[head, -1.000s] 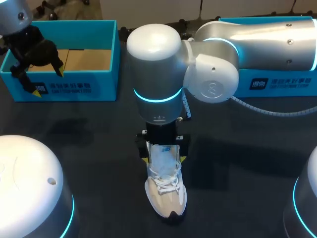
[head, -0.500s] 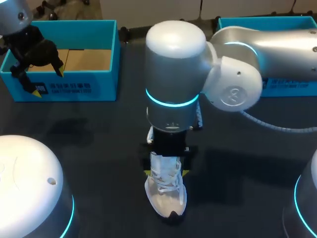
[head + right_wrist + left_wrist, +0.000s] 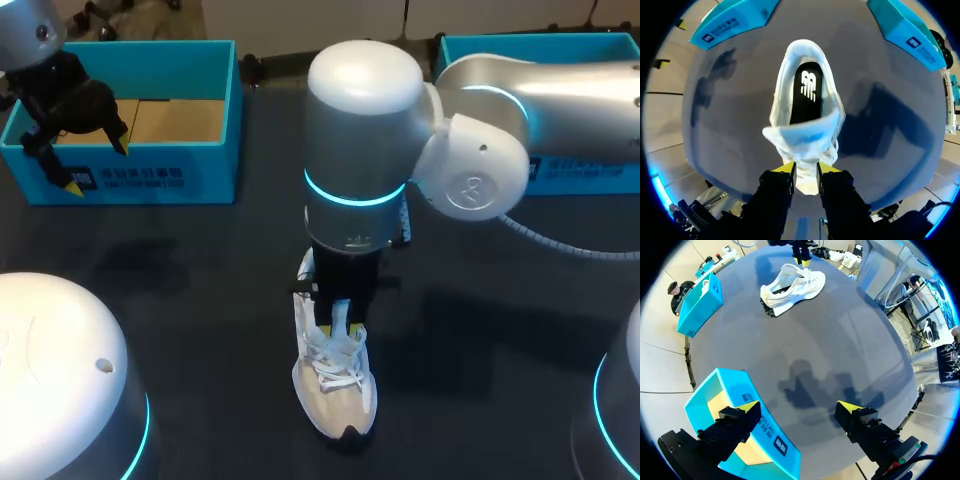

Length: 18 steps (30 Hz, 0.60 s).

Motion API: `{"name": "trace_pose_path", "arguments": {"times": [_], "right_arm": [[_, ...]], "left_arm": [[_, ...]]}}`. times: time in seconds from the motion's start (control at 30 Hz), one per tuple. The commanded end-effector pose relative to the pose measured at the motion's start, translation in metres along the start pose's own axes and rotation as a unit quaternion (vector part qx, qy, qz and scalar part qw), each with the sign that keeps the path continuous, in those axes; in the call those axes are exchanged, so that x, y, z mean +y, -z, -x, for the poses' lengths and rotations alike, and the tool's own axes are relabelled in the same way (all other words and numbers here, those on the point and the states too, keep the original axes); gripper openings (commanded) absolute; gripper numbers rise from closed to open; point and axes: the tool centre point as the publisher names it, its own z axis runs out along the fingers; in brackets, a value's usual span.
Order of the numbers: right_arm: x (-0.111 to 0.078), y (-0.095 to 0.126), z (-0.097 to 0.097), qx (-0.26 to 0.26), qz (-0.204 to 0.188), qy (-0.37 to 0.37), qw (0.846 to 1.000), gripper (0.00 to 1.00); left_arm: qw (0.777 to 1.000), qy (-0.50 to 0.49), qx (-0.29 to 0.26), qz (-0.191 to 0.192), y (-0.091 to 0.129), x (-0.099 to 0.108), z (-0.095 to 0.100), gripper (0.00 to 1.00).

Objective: Take the shoe out of the shoebox, open the shoe tongue, remove and reinsert the insole, then place the shoe into the shoebox

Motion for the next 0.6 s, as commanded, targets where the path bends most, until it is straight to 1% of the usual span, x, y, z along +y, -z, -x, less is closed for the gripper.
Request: {"name": "trace_pose_path", "arguments": {"times": [0.03,0.2,0.27,0.43,0.6], "right_arm": [[0.018,-0.018,-0.010,-0.010,-0.015,0.000,1.000,0.24],[0.030,-0.028,-0.008,-0.010,-0.016,-0.003,1.000,0.22],[0.030,-0.027,-0.007,-0.012,-0.015,-0.007,1.000,0.21],[0.019,-0.017,-0.009,-0.022,0.000,-0.014,1.000,0.23],[0.011,-0.019,-0.012,-0.027,-0.001,-0.020,0.999,0.22]], "left_arm": [[1.000,0.000,0.001,0.001,0.000,0.000,0.000,1.00],[1.000,0.000,0.001,0.001,0.000,0.000,0.000,1.00],[1.000,0.000,0.001,0.001,0.000,0.000,0.000,1.00],[1.000,0.000,0.001,0.001,0.000,0.000,0.000,1.00],[1.000,0.000,0.001,0.001,0.000,0.000,0.000,1.00]]}}
